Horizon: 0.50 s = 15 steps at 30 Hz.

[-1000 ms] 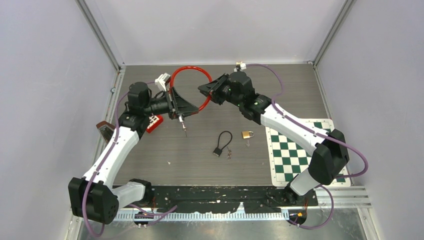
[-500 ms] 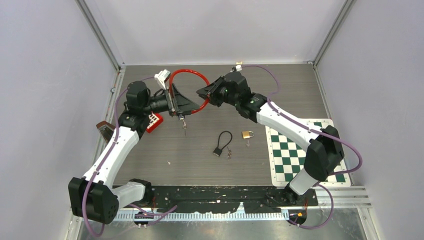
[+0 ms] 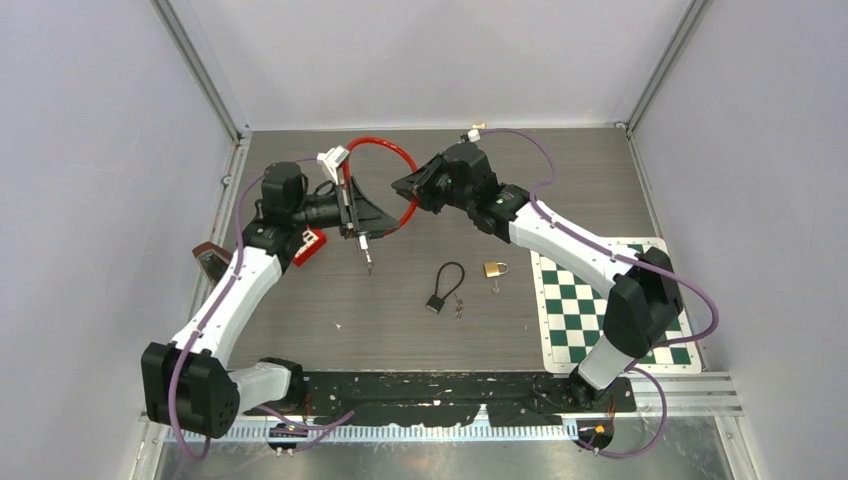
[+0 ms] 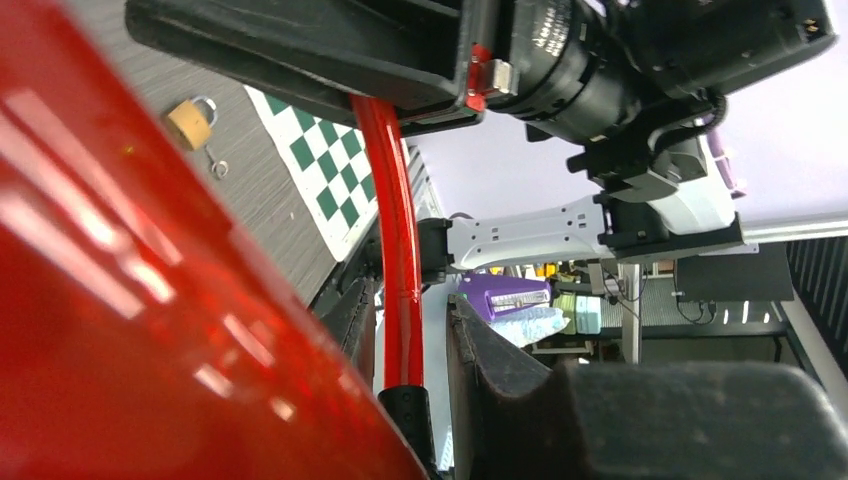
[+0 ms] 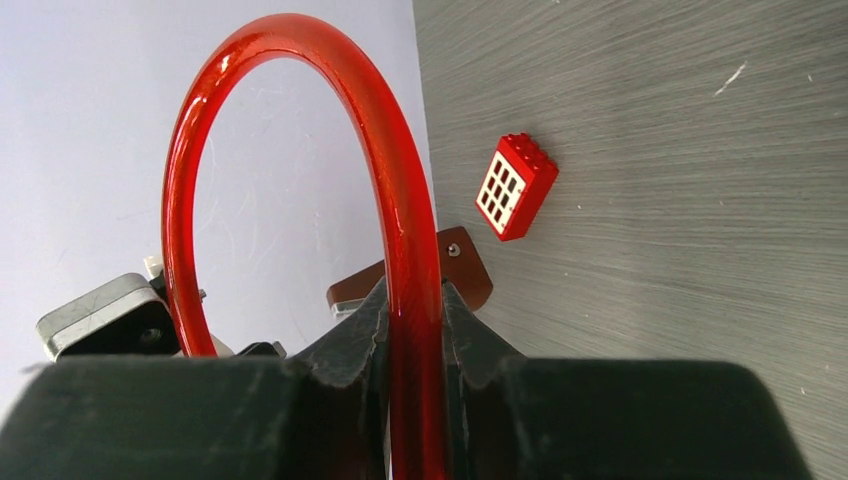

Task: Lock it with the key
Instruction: Lock the lock.

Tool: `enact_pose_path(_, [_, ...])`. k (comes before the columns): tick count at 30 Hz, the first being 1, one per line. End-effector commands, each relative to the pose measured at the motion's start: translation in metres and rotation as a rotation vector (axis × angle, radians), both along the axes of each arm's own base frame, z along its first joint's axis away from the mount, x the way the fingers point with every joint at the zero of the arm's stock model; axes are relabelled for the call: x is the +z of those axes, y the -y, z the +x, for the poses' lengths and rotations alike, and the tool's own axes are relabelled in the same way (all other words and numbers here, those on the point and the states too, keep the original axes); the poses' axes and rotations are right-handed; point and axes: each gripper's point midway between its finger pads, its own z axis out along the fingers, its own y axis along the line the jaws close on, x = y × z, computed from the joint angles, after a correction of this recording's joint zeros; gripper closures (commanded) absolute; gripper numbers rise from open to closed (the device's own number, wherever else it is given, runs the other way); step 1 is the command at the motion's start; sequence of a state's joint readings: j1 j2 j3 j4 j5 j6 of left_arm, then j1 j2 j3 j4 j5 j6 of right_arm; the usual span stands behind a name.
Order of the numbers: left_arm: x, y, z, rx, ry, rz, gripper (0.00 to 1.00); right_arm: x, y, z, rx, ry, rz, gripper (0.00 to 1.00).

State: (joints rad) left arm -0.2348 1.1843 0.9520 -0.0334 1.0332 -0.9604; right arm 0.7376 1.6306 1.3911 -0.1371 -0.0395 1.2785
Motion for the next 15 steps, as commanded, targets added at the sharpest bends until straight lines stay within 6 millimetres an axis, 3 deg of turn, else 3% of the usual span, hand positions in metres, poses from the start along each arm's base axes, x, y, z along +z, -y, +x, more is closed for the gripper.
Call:
enact_pose_path(1, [-0.018, -0.003, 0.007, 0.016, 0.026, 0.115, 1.0, 0.04, -0.029, -0.022, 0.113, 0.049, 0.11, 0.95])
enact_pose_path(7, [-0.043, -0.008, 0.009, 0.038, -0.024, 0.183, 1.0, 0.012, -0.036, -0.024, 0.123, -0.046, 0.124, 0.88])
enact_pose_path(10, [-0.059, -0.015, 0.01, 0.065, -0.042, 0.261, 1.0, -0.014, -0.036, -0.03, 0.125, -0.145, 0.151, 0.88])
enact_pose_path(12, [-0.074, -0.022, 0.012, 0.081, -0.046, 0.341, 1.0, -0.022, -0.043, -0.032, 0.149, -0.178, 0.191, 0.91])
enact_pose_path(15, [-0.101, -0.035, 0.01, 0.088, -0.084, 0.46, 1.0, -0.051, -0.052, -0.041, 0.196, -0.266, 0.207, 0.9])
